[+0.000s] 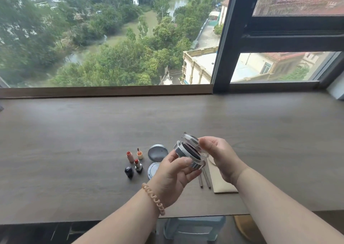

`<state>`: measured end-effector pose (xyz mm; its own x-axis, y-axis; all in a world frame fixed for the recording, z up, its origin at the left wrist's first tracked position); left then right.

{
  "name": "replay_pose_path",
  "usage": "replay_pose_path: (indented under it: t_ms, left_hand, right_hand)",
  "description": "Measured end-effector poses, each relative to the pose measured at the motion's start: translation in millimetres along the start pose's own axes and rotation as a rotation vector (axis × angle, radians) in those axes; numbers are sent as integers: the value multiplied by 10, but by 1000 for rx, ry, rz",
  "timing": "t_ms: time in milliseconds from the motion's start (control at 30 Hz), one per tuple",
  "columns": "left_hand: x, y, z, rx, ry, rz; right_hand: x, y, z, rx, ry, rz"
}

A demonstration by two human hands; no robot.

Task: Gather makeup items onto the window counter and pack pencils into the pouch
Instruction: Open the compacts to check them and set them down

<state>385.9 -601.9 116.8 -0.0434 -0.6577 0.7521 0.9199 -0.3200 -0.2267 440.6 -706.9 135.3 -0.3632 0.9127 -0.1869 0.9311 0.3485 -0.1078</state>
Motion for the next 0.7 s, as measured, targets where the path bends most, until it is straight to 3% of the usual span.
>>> replay_pose_path:
  t_ms: [133,267,367,700]
  left_hand:
    - [-32,-22,6,-82,68,-37]
    - [-171,-3,50,-67,176,110]
    - [-226,-13,35,-72,220,122]
    - [-645,-30,-281,-119,168,319]
  right_hand:
    - [-20,45,24,14,-23,27]
    - [-30,87,36,28,-97,27]
    - [-70,140,78,34,-207,39]
    - [-56,150,473,104,-391,-24]
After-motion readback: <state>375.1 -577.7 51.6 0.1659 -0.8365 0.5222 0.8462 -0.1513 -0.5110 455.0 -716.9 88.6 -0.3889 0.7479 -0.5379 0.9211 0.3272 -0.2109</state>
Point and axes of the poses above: each hand's wrist, its own y-axis towards the middle knuckle, its own x-axis out of the palm, z = x × y, the point moved 7 cm from there along y, towards the middle knuckle, and after that the axes turned 8 degrees about -y, right-handed, at the moved point
